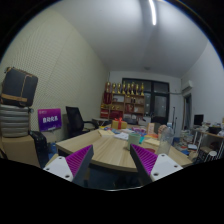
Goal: Pour water
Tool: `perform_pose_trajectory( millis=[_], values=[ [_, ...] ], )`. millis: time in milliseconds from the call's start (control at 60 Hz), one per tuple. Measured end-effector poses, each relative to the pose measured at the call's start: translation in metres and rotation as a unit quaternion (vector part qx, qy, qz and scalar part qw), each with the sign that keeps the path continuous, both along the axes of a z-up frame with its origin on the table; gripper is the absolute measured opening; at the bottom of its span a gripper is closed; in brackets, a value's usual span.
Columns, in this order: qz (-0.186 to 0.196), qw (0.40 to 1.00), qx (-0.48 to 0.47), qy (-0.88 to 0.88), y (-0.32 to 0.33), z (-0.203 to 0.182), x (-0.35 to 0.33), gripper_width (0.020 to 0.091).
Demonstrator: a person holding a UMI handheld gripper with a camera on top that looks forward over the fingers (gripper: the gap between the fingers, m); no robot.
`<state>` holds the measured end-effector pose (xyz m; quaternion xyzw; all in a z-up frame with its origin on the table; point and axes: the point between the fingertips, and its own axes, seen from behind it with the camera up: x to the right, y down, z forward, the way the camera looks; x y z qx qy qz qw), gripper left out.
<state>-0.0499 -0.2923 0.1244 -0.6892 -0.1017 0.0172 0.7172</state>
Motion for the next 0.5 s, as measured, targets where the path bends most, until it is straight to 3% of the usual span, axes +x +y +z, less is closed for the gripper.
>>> perform_pose_trajectory(
  millis=[333, 500],
  values=[
    [0.017, 0.999, -0.001, 0.035, 0.021, -0.004, 0.055, 0.0826],
    [-0.055, 0.998, 0.003, 0.027, 0.066, -0.011, 0.14, 0.0828]
  ],
)
